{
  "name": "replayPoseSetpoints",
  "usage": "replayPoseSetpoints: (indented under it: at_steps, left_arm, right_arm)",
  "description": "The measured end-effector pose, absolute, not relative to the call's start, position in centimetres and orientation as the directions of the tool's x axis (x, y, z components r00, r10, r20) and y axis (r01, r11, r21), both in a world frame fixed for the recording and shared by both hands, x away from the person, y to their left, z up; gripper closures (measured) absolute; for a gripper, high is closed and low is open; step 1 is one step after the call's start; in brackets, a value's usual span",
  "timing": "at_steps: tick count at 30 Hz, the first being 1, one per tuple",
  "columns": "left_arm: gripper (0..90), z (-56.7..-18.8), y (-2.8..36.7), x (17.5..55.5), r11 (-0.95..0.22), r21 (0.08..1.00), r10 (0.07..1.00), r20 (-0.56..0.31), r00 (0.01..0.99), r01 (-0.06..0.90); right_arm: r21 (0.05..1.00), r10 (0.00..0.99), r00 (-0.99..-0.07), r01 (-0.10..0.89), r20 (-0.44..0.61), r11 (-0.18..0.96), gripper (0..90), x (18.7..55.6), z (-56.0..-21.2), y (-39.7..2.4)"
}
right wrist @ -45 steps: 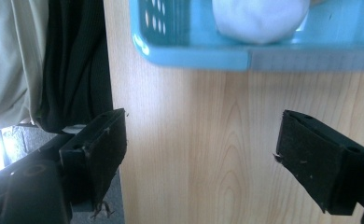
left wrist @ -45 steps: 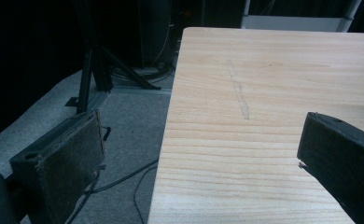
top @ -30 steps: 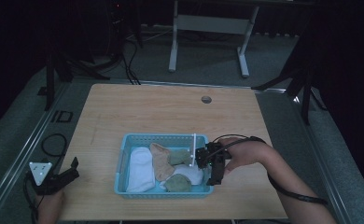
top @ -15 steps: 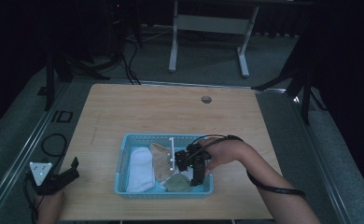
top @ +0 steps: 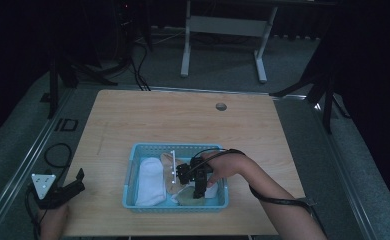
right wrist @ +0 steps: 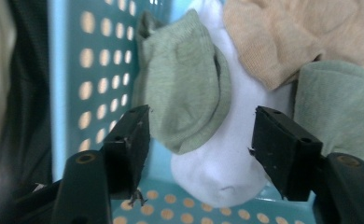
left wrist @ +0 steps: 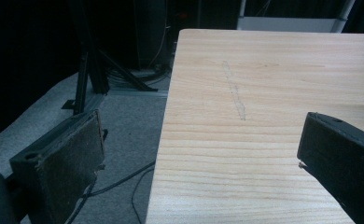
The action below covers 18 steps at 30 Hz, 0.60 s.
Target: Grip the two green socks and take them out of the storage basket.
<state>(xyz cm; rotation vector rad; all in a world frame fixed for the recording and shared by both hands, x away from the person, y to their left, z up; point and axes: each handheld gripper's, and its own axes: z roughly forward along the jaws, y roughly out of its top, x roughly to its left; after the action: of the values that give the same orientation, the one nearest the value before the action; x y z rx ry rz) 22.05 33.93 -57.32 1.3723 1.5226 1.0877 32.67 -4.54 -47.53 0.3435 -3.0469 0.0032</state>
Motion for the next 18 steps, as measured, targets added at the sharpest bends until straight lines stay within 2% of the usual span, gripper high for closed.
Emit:
replayPoseSetpoints:
  at_steps: [2,7,14,18]
  left_arm:
    - [0.7,-57.3,33.9,22.1,0.042,0.95,0.996,-0.014,-0.093,0.31]
    - [0.7,-57.3,33.9,22.1,0.041,0.95,0.996,-0.012,-0.093,0.31]
    - [0.7,-57.3,33.9,22.1,0.042,0.949,0.995,-0.012,-0.095,0.312]
    - [0.7,-57.3,33.9,22.1,0.041,0.949,0.995,-0.012,-0.095,0.313]
  right_arm:
    - [-0.001,-0.218,-0.973,-0.218,0.076,0.976,39.5,32.8,-47.9,-4.5]
    - [-0.011,-0.191,-0.978,-0.192,0.084,0.981,47.7,33.1,-49.1,-4.2]
    - [-0.026,-0.196,-0.975,-0.199,0.105,0.98,74.9,32.7,-49.4,-3.9]
    - [-0.008,-0.218,-0.971,-0.22,0.096,0.975,79.0,32.4,-48.2,-3.8]
